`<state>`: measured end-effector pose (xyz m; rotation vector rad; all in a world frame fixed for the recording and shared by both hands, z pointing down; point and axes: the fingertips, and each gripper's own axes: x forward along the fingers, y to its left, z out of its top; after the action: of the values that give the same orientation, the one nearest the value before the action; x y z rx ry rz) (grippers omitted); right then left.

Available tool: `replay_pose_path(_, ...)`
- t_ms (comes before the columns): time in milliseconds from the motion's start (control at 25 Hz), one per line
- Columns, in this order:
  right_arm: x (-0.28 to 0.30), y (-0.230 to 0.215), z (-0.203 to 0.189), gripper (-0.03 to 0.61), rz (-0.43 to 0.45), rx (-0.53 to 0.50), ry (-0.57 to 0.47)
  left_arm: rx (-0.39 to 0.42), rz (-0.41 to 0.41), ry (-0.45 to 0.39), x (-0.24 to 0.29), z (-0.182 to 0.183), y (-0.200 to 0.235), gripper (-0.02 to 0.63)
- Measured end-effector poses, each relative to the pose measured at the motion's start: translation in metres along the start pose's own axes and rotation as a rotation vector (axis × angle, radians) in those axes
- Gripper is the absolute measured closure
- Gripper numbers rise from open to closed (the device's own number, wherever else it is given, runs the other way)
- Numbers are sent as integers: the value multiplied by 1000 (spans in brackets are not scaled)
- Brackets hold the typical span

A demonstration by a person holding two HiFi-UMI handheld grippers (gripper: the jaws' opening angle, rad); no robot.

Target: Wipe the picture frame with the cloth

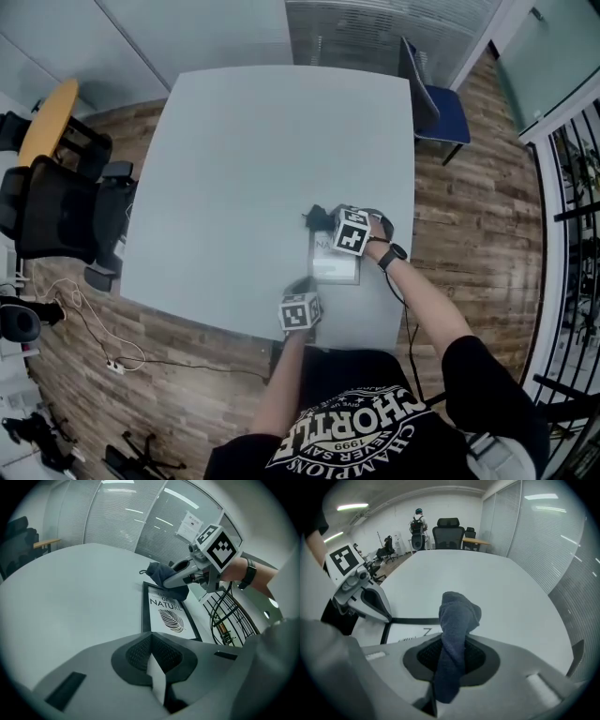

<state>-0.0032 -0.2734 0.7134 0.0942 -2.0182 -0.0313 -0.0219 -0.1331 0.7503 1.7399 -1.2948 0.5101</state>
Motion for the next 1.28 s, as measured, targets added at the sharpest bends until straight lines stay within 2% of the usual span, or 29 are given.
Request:
replay_pose_path(160,18,27,25,503,57,-55,-2,-14,-7,6,-2,-4,-4,611)
replay_pose_path(360,30,36,7,503,44,-75,42,6,13,8,-1,-7,-7,611)
replay_pose_path(560,9,28,-40,503,-25,-16,103,29,72,4,0,-8,-5,611)
replay_pose_path(800,-8,21,-68,503,-72,132,78,37,87,1,-1,-9,-4,611)
replay_pose_path(1120,4,19,-57,503,-68,120,60,30,53,7,-3,-16,-14,611)
replay_pose_path(1280,3,18,-29,503,-59,85,7,-1,32,-3,-4,-17,-14,611)
